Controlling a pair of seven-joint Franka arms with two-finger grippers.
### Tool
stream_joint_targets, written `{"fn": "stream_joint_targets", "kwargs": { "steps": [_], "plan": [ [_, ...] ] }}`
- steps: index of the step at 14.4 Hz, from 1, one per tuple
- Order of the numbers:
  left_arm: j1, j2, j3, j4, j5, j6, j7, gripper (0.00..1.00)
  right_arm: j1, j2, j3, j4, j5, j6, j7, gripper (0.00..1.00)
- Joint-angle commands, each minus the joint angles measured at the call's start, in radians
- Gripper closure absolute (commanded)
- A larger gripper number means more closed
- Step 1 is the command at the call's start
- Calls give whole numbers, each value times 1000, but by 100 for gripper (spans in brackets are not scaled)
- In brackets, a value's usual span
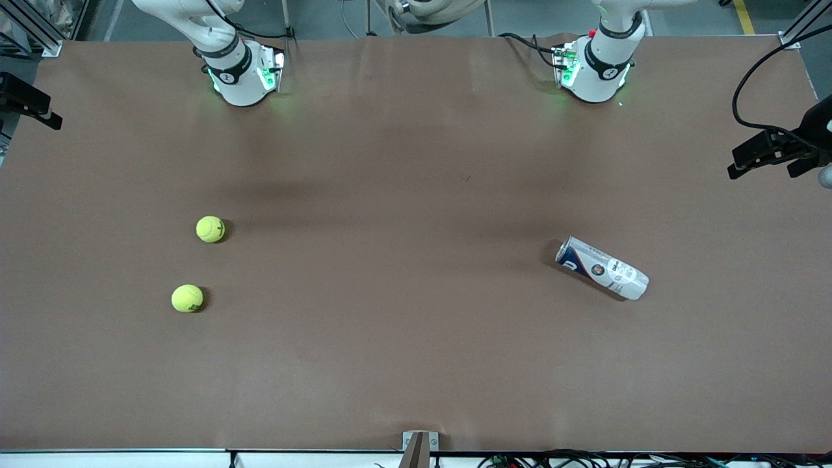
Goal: Insert tennis ball vertically with right arm
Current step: 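Reach the right gripper to a tennis ball while the left gripper reaches the tube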
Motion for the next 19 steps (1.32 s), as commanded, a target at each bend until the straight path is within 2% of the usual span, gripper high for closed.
{"fn": "stream_joint_targets", "kwargs": {
  "steps": [1, 7, 10, 12, 14, 16, 19],
  "plan": [
    [4, 13, -1, 27, -10, -15, -12, 0, 4, -17, 1, -2, -6, 1, 13, 0],
    [-19, 37, -10, 14, -10, -31, -20, 0, -22, 74, -9, 0, -17, 59, 10, 0],
    [-61, 71, -30, -3, -10, -37, -186, 0, -44, 149, -7, 1, -8, 93, 11, 0],
    [-108, 106, -32, -6, -6, -35, -327, 0, -54, 218, -7, 1, -15, 171, 8, 0],
    [-160, 154, -30, -6, 11, -29, -490, 0, -50, 227, -7, -17, -3, 188, 20, 0],
    [-212, 211, -30, -3, 86, -14, -674, 0, -45, 224, -5, -73, 1, 230, 40, 0],
    [-275, 310, -32, -3, 190, 21, -979, 0, -38, 169, -1, -292, 18, 403, 128, 0]
  ]
}}
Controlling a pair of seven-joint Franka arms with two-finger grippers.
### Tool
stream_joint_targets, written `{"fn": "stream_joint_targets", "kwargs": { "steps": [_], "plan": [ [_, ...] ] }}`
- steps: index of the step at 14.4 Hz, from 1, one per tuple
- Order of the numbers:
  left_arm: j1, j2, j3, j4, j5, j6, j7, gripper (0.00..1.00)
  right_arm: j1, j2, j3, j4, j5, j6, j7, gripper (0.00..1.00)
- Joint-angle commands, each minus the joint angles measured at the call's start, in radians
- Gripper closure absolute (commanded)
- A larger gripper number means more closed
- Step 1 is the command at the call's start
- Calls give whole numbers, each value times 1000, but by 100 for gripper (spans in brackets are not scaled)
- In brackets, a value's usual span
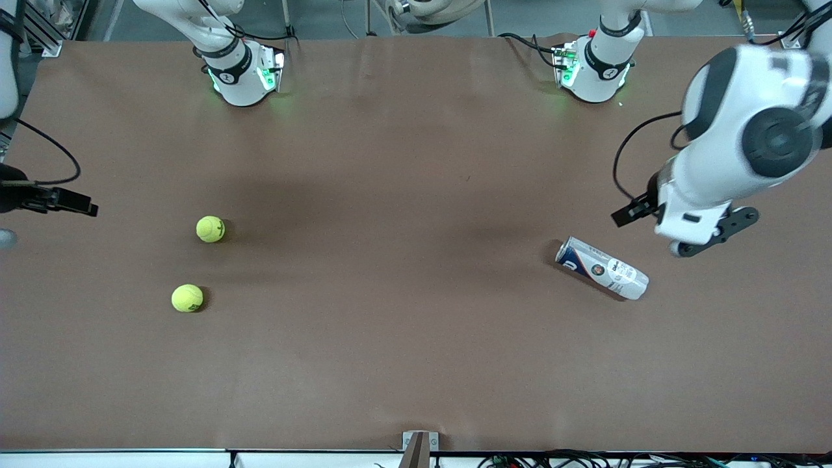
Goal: Insert tennis ball vertically with right arm
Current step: 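Reach the right gripper to a tennis ball while the left gripper reaches the tube, then grasp the tennis ball with the right gripper while the left gripper grasps the tube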
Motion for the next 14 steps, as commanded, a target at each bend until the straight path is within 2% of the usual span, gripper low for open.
{"fn": "stream_joint_targets", "kwargs": {
  "steps": [1, 4, 8, 11, 14],
  "plan": [
    [-36, 87, 3, 16, 81, 40, -215, 0, 4, -102, 9, -259, 46, 182, 78, 0],
    [-53, 148, 3, -4, 150, 86, -390, 0, 25, -131, 10, -468, 60, 415, 112, 0],
    [-67, 142, 2, -150, 306, 305, -721, 0, 97, -113, 10, -656, 60, 730, 210, 0],
    [-59, 139, 0, -255, 414, 465, -904, 0, 114, -47, 10, -696, 60, 807, 215, 0],
    [-48, 125, 2, -341, 464, 595, -1004, 0, 114, 12, 10, -701, 60, 838, 217, 0]
  ]
}}
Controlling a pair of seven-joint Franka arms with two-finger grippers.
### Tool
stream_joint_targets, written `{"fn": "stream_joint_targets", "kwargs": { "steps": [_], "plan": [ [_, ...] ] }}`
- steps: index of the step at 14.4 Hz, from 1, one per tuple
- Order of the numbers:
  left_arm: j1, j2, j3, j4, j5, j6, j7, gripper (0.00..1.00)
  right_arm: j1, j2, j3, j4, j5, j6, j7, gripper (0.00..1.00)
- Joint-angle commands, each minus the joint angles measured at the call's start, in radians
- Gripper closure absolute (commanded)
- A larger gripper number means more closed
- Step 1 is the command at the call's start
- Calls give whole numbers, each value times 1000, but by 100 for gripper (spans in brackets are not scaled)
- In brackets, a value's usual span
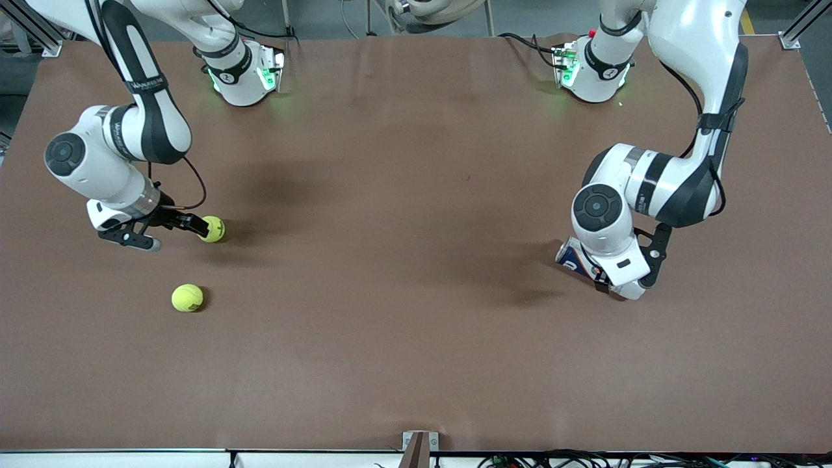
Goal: Insert tennis ball vertically with right arm
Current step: 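Grasp the tennis ball with the right gripper while the left gripper grasps the tube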
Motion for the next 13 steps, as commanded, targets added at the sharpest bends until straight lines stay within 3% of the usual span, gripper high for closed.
{"fn": "stream_joint_targets", "kwargs": {
  "steps": [1, 7, 13],
  "plan": [
    [25, -48, 1, -114, 49, 115, -66, 0, 1, 39, -1, -14, 6, 50, 13, 0],
    [92, -54, 1, -217, 130, 304, -107, 0, 1, 93, -1, -89, 6, 187, 13, 0],
    [126, -17, 3, -237, 133, 425, -110, 0, 1, 133, 0, -91, 7, 188, 14, 1]
  ]
}}
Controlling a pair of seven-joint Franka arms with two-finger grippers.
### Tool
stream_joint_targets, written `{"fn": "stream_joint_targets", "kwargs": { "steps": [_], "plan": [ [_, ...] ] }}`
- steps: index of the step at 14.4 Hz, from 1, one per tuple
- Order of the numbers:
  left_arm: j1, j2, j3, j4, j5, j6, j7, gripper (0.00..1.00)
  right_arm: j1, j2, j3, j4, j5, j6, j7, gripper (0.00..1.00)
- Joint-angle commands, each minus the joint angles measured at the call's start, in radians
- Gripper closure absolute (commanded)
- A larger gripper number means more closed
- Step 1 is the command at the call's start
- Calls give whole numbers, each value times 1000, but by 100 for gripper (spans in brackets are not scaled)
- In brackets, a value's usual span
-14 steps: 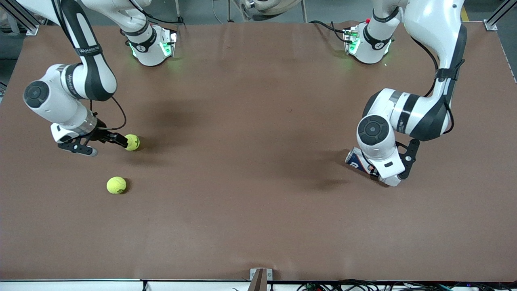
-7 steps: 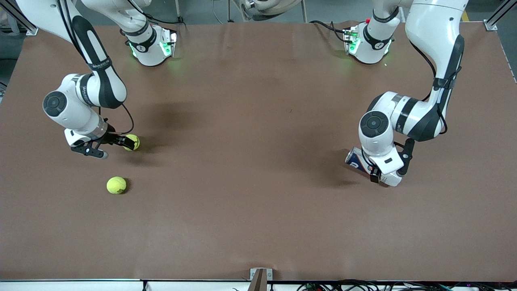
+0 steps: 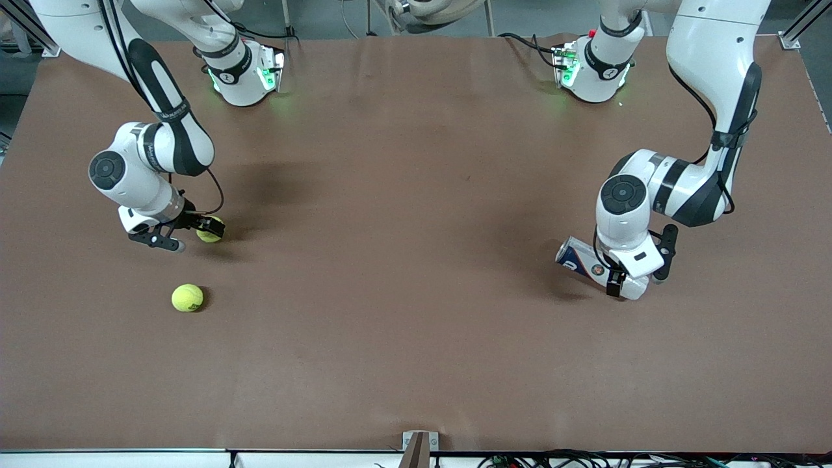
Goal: Insert tennis ball vertically with right arm
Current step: 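Grasp the tennis ball with the right gripper while the left gripper grasps the tube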
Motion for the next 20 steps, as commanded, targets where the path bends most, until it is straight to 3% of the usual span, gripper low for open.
{"fn": "stream_joint_targets", "kwargs": {
  "steps": [1, 3, 5, 8, 12, 20],
  "plan": [
    [5, 3, -1, -21, 28, 46, -24, 0, 1, 4, 2, -15, 7, 17, 13, 5],
    [5, 14, -1, -28, 57, 49, -24, 0, -1, 4, 3, -13, 7, 17, 16, 19],
    [4, 23, -3, -34, 77, 49, -25, 0, -1, 4, 3, -13, 7, 16, 16, 40],
    [5, 36, -3, -41, 82, 62, -25, 0, -1, 3, 3, -7, 9, 4, 26, 95],
    [5, 62, -1, -38, 89, 84, -25, 0, 2, -19, 3, 10, 18, -18, 64, 100],
    [7, 99, 11, -27, 103, 98, -27, 0, 47, -71, 3, 134, 21, -240, 202, 100]
  ]
}}
